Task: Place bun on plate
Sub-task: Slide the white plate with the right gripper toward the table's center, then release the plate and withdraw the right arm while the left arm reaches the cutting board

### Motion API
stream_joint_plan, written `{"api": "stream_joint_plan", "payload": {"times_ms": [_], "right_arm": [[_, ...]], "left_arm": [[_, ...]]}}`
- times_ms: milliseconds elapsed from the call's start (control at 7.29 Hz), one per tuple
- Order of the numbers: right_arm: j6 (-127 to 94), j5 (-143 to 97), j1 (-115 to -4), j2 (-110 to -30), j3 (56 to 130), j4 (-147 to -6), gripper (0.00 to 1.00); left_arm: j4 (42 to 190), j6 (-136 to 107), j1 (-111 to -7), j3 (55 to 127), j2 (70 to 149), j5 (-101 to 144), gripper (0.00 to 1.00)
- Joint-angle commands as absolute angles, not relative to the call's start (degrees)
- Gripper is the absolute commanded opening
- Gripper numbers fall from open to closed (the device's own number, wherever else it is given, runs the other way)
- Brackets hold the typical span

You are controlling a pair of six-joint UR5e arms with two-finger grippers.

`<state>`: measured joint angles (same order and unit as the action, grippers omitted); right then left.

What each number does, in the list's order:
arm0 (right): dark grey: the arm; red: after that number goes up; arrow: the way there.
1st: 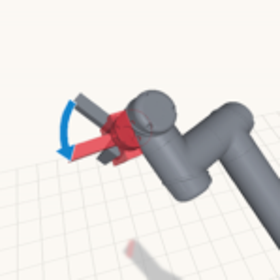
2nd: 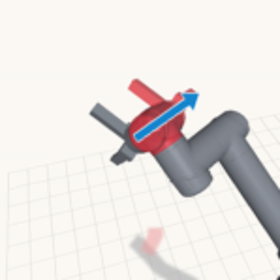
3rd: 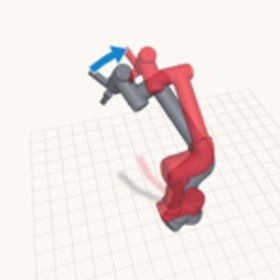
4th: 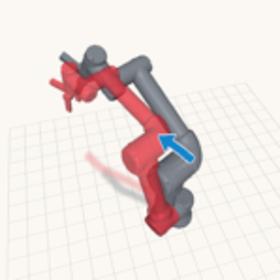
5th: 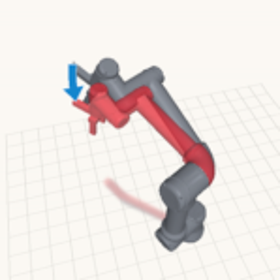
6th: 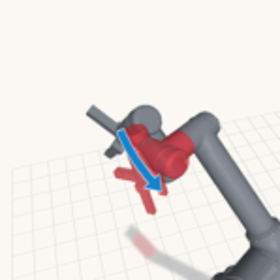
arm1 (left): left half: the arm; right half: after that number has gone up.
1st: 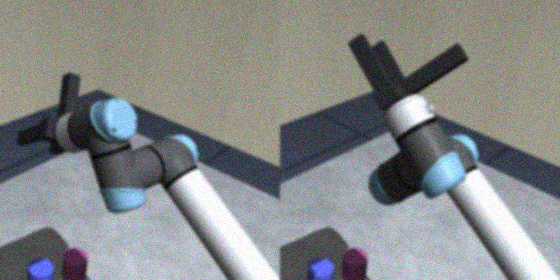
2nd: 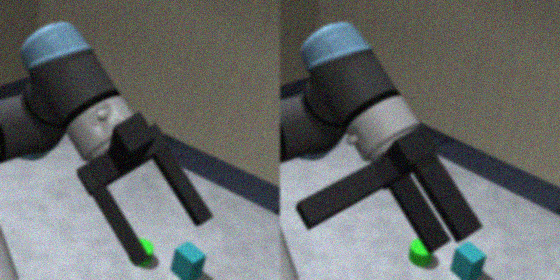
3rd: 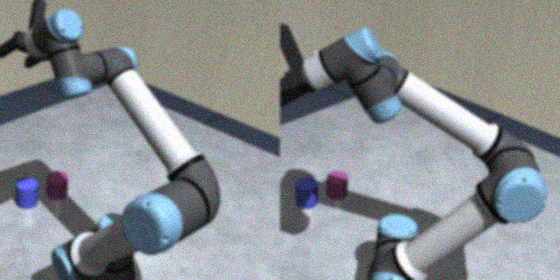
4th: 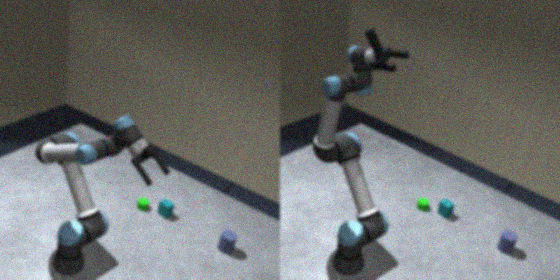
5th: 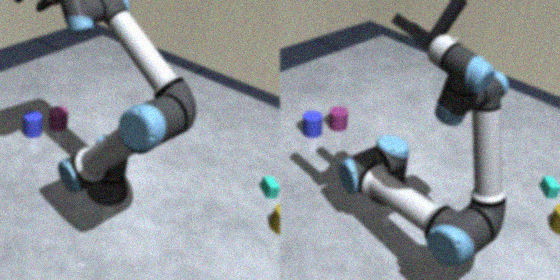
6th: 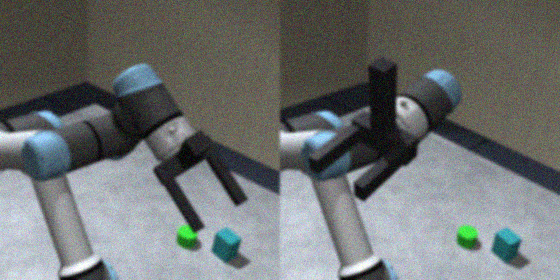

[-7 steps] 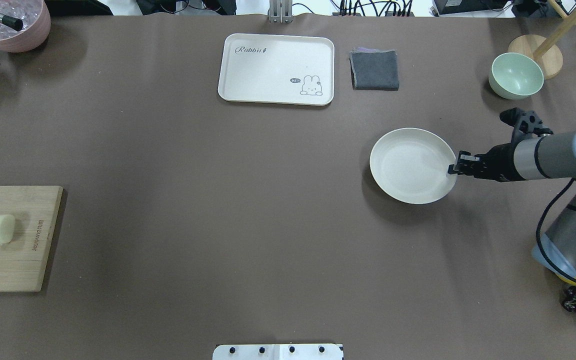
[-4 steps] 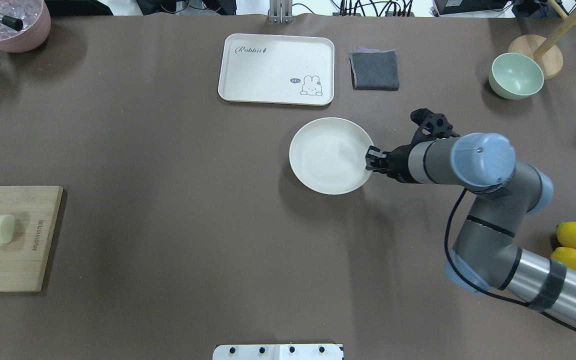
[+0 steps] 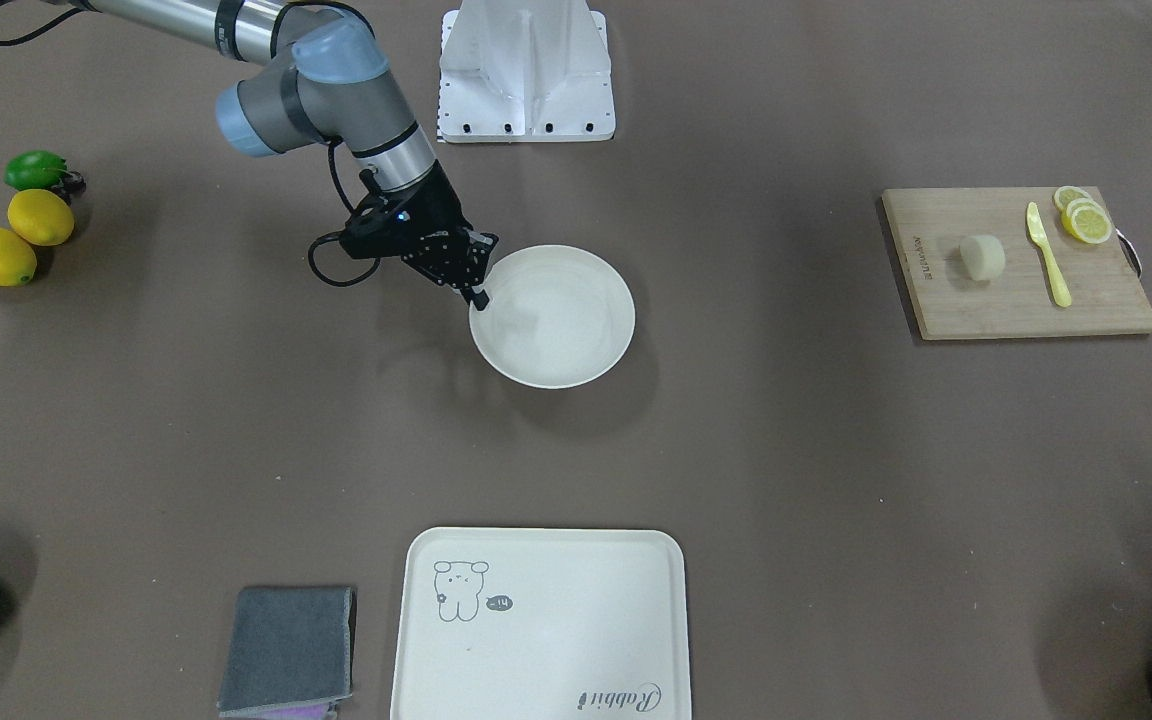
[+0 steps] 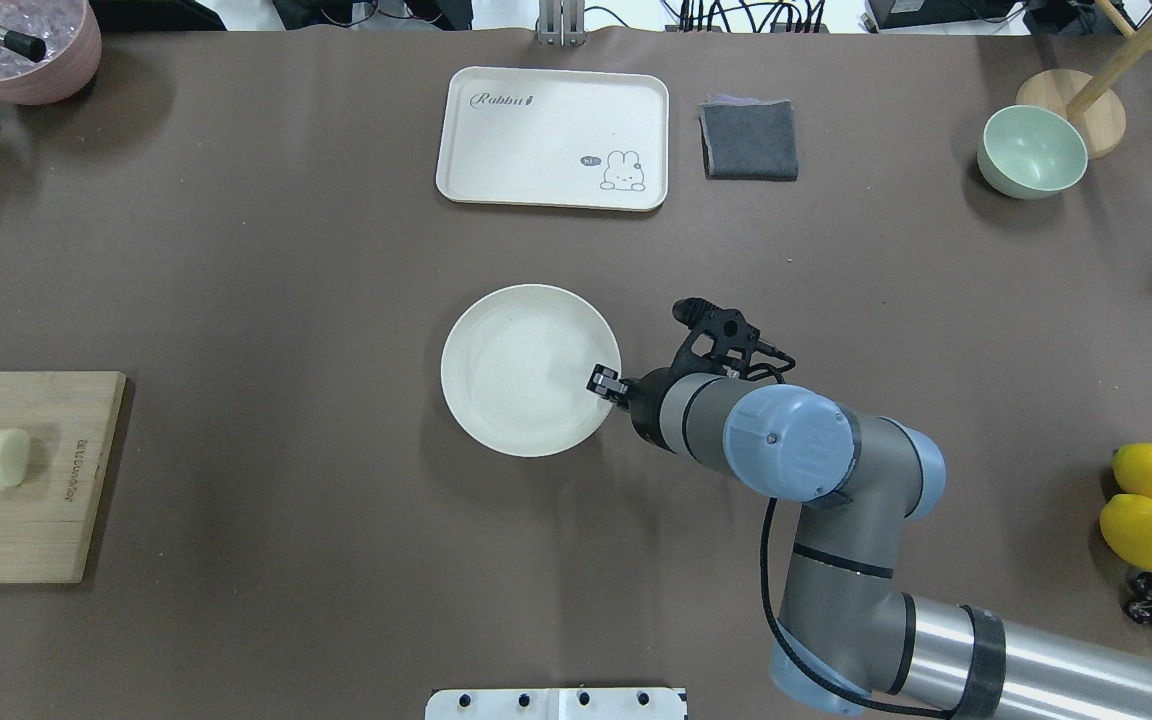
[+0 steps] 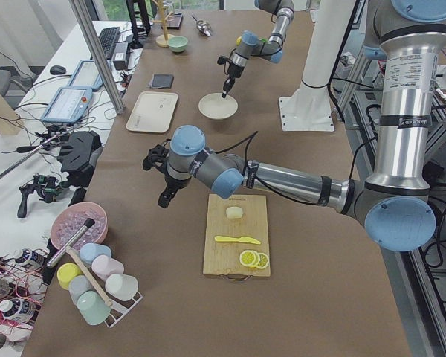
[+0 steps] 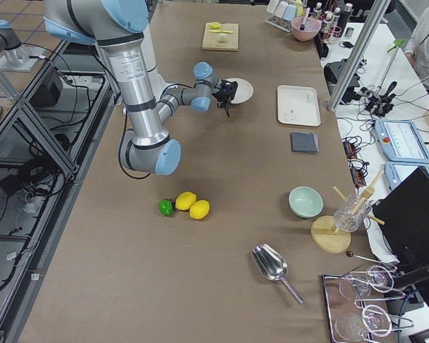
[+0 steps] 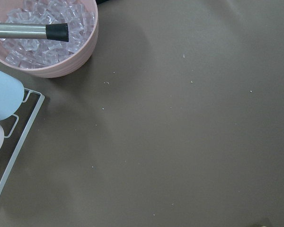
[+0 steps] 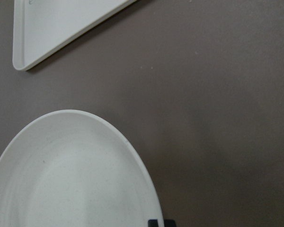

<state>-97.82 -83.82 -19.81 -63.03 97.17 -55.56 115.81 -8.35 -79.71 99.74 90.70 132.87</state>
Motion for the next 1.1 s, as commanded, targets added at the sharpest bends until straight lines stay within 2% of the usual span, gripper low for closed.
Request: {"api": "stream_joint_plan", "payload": {"times_ms": [0, 137, 411, 548, 960], "right_arm": [[-97.8, -80.9, -17.4, -61.3, 96.9, -58.4, 0.73], [-97.4, -80.1, -17.6, -61.3, 97.2, -58.4, 1.00], [-96.5, -83.6, -22.2, -61.3, 101.1, -64.9, 1.00], [-93.2, -91.8, -27.9, -61.6, 105.2, -71.0, 1.00], [-75.2, -115.3, -49.4, -64.4, 106.2, -79.8, 1.00]], "left_arm": [[115.8, -8.3, -79.5, 99.7, 90.7, 133.7, 0.98], [115.8, -8.3, -79.5, 99.8, 90.6, 133.7, 0.98], [116.0, -10.2, -79.0, 99.8, 89.6, 133.7, 0.98], [117.8, -18.1, -76.8, 100.3, 89.0, 133.7, 0.98], [125.4, -32.9, -66.5, 100.3, 83.3, 133.2, 0.97]]}}
